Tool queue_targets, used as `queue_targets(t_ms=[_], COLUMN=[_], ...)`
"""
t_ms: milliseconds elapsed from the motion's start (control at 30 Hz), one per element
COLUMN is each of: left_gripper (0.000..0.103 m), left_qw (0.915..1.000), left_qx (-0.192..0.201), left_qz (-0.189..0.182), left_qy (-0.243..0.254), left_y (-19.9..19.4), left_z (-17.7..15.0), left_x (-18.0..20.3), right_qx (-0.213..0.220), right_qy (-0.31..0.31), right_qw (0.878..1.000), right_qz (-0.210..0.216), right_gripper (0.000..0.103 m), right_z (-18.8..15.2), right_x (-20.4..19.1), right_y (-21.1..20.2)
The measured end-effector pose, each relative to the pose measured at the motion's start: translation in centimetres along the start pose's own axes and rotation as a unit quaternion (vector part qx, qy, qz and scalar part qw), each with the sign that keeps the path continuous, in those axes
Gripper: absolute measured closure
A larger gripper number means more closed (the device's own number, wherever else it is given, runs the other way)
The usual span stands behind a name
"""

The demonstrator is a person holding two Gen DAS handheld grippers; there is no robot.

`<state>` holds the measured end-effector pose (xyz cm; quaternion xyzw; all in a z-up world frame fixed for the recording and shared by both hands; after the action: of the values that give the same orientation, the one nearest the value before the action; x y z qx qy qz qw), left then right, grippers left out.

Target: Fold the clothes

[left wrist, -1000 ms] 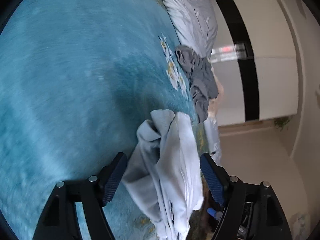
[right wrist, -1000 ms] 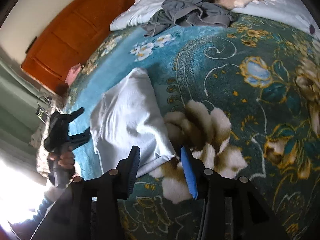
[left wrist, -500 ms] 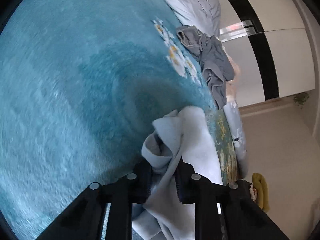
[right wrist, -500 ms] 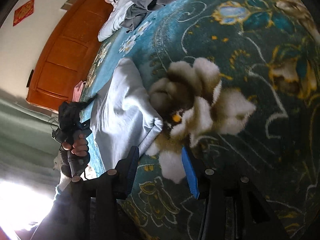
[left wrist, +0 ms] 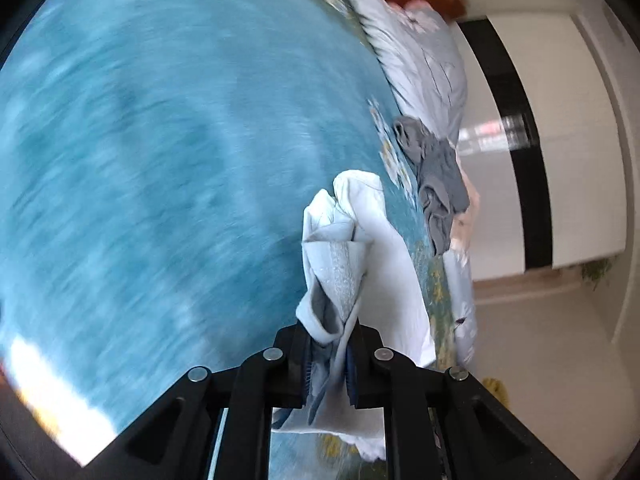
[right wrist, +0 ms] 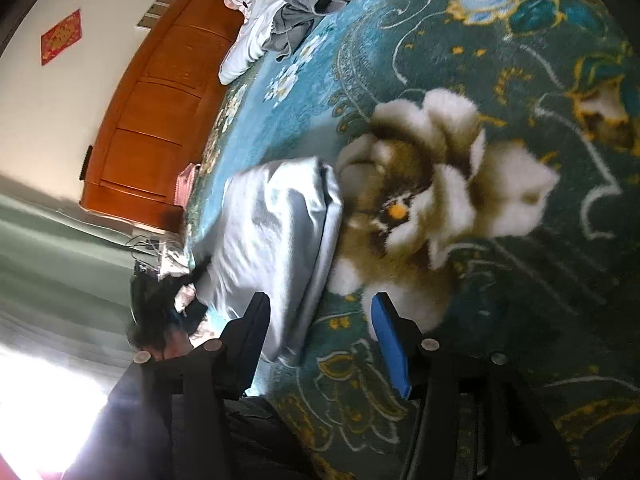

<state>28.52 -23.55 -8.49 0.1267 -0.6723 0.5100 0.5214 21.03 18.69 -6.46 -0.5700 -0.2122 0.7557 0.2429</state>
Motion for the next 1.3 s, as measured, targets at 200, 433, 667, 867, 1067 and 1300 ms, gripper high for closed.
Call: queue_targets(t_ms=[200, 433, 667, 867, 1067, 1300], left_gripper=[0.089, 0.088, 0.085, 0.085, 0.085, 0.085], left_qw=[0.9993, 0.9996, 0.9992, 0.999, 0.9991, 0.9987], left_qx=[0.008, 0.003, -0.004, -0.011, -0.014, -0.028], left_qz=[-0.018, -0.019, -0.025, -0.029, -0.029, -0.037], left_qy=[-0.03, -0.021, -0.031, -0.032, -0.028, -0.023], left_y=[-1.6, -1.6, -1.3, -1.2, -1.2, -0.8], left_z=[-1.2, -1.4, -1.4, -1.1, -0.9, -0.9], left_x=[-2.5, -2.6, -3.4, -3.5, -3.5, -2.6], right_qx=[0.002, 0.012, 0.001, -0.016, -0.016, 0.009], right_qy=[-0.021, -0.049, -0.047, -0.066, -0.069, -0.004], right_qw=[1.0, 0.999, 0.999, 0.997, 0.997, 0.994], right_qz=[0.021, 0.017, 0.014, 0.025, 0.017, 0.109], right_gripper=[0.049, 0.049, 0.049, 0.049, 0.049, 0.047], right_z=[1.6, 5.4, 7.2, 7.1, 7.3, 10.0], right_x=[-2.0, -3.9, -3.3, -3.7, -3.1, -2.3], right_y=[1.6, 4.4, 6.1, 6.6, 7.1, 7.0])
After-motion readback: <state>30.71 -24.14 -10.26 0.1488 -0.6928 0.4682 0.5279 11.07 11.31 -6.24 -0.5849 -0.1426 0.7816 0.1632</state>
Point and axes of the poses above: each gripper's, at about its wrist camera, not at the fingertips, and y roughly the way its jaws point, x to its right, z to its top, the point moved 3 cm from there along y, roughly the way its jaws point, and after that the axes turned 5 degrees about -y, right-handed, at the moved point
